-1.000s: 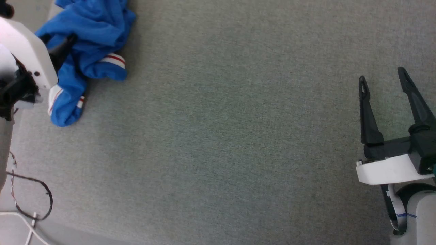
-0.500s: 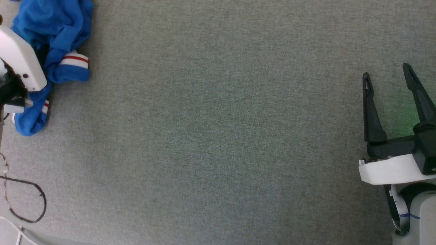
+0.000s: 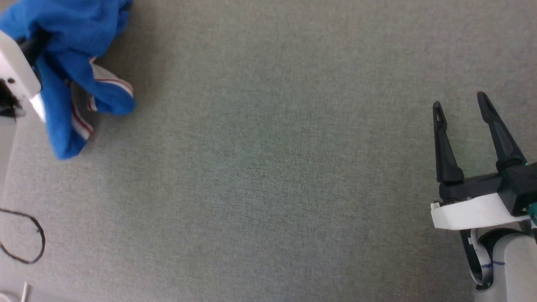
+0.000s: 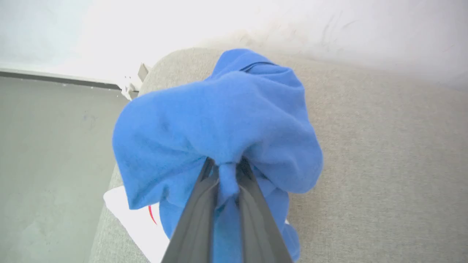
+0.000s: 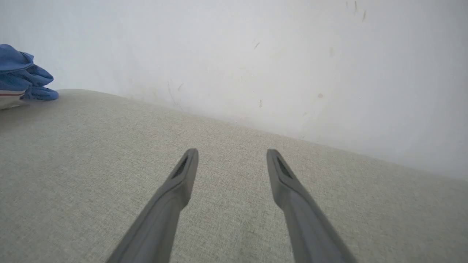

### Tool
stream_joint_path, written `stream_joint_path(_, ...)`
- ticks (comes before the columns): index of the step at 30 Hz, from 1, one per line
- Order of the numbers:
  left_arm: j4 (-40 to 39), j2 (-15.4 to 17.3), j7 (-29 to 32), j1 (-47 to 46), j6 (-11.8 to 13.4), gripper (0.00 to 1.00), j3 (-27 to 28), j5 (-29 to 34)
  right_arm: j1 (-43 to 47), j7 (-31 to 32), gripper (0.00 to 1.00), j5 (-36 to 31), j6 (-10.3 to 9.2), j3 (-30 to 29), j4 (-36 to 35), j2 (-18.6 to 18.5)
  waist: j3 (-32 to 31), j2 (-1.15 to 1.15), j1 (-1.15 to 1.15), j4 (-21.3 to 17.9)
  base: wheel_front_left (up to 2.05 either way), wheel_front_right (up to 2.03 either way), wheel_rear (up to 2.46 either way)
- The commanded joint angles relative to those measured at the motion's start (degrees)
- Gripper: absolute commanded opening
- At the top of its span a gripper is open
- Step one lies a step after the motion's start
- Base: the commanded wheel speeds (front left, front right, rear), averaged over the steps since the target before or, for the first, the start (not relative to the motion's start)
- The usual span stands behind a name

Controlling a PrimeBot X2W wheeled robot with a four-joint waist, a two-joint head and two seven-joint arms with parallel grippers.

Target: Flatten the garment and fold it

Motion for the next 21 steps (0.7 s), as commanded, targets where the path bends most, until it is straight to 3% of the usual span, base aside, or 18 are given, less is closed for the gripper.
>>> stream_joint_path(1, -1.7, 0.3, -0.5, -1.7, -0.2, 0.00, 0.4, -1.0, 0.3, -1.1, 1.00, 1.1, -0.05, -0.5, 1.0, 0.0, -5.5, 0.01, 0.00, -0.5, 0.00, 0.00, 0.00)
stream_joint_path(14, -11.2, -0.5, 0.6, -6.4, 0.9, 0.00, -1.4, 0.5, 3.3, -4.9, 1.00, 5.6, -0.05, -2.8, 6.5, 0.0, -16.6, 0.01, 0.00, -2.2, 0.00, 0.00, 0.00)
stream_joint_path(21, -16.5, -4.0, 1.3, -7.7, 3.1, 0.00, -4.0, 2.2, 5.1, -6.4, 1.00, 7.8, -0.05, -4.3, 8.3, 0.0, -22.2, 0.01, 0.00, -5.3, 0.00, 0.00, 0.00)
